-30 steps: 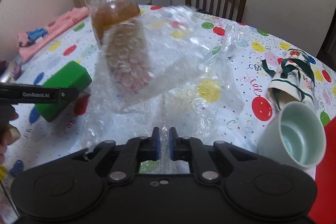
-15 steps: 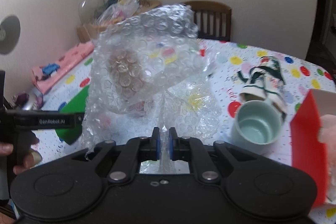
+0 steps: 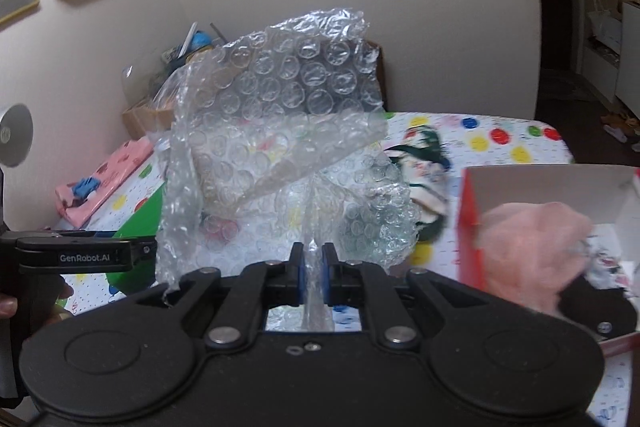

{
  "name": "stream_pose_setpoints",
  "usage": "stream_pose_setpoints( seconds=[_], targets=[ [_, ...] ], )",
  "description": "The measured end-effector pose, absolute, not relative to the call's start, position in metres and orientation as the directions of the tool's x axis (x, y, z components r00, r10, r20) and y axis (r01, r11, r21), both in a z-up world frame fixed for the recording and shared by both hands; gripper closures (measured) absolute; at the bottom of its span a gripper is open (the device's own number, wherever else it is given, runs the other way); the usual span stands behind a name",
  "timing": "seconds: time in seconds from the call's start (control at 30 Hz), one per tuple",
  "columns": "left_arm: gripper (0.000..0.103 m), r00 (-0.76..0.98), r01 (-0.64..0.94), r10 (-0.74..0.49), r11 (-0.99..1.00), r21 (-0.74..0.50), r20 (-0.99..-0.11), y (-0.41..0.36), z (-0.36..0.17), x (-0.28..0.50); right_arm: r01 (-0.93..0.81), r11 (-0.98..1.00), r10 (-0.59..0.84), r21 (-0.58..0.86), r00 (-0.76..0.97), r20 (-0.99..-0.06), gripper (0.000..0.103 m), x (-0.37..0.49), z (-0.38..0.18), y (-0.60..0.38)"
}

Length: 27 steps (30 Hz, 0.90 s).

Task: Organize soft objects
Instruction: 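Carry the green sponge and bubble wrap with both tools into the shoebox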

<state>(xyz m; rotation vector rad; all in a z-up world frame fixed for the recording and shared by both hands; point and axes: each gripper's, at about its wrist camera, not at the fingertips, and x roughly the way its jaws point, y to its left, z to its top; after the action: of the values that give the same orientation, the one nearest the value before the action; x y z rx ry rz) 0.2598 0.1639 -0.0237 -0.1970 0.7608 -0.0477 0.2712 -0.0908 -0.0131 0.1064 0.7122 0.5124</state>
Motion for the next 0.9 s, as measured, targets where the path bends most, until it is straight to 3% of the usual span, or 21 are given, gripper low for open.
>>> stream_pose_setpoints(
  seconds=[0.9],
  targets=[
    [0.024, 0.686, 0.201, -0.224, 0.973, -0.116, -0.692, -0.094, -0.007, 0.325, -0.198, 0.952, 0.304, 0.235, 0.725, -0.618, 0.095, 0.313, -0.042, -0.307]
  ],
)
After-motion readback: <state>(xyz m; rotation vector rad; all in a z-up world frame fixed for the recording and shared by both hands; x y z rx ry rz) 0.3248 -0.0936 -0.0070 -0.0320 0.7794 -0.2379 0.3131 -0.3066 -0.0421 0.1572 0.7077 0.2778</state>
